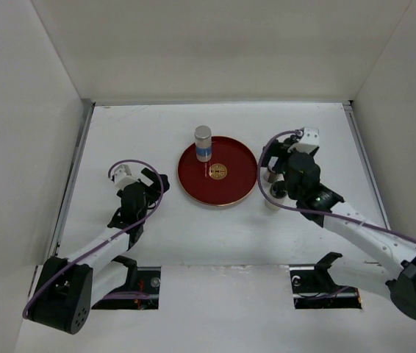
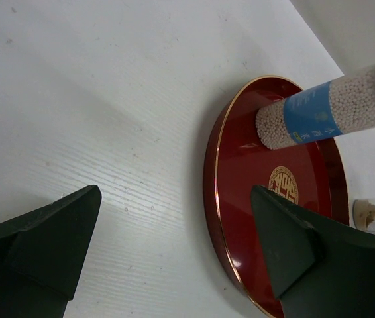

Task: Organize the condiment bottles

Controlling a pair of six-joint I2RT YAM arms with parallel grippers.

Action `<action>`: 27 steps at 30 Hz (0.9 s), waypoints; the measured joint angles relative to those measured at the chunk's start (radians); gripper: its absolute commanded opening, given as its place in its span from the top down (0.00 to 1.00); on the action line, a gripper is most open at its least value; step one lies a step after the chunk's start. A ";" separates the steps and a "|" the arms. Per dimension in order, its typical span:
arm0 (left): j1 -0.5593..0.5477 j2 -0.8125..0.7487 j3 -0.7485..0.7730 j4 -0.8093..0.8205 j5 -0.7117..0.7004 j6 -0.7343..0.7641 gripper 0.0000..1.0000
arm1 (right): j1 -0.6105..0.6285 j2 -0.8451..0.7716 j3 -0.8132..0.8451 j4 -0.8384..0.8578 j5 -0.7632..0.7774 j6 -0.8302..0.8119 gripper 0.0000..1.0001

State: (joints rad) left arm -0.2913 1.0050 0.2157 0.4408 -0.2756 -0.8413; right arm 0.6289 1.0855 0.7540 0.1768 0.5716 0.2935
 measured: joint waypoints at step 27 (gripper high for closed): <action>-0.006 0.005 0.000 0.005 -0.001 0.000 0.00 | -0.004 0.079 -0.113 -0.377 0.019 0.218 0.45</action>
State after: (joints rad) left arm -0.2970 1.0103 0.2157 0.4454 -0.2768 -0.8417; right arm 0.6247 1.1648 0.6411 -0.1997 0.5903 0.5117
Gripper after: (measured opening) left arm 0.997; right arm 0.677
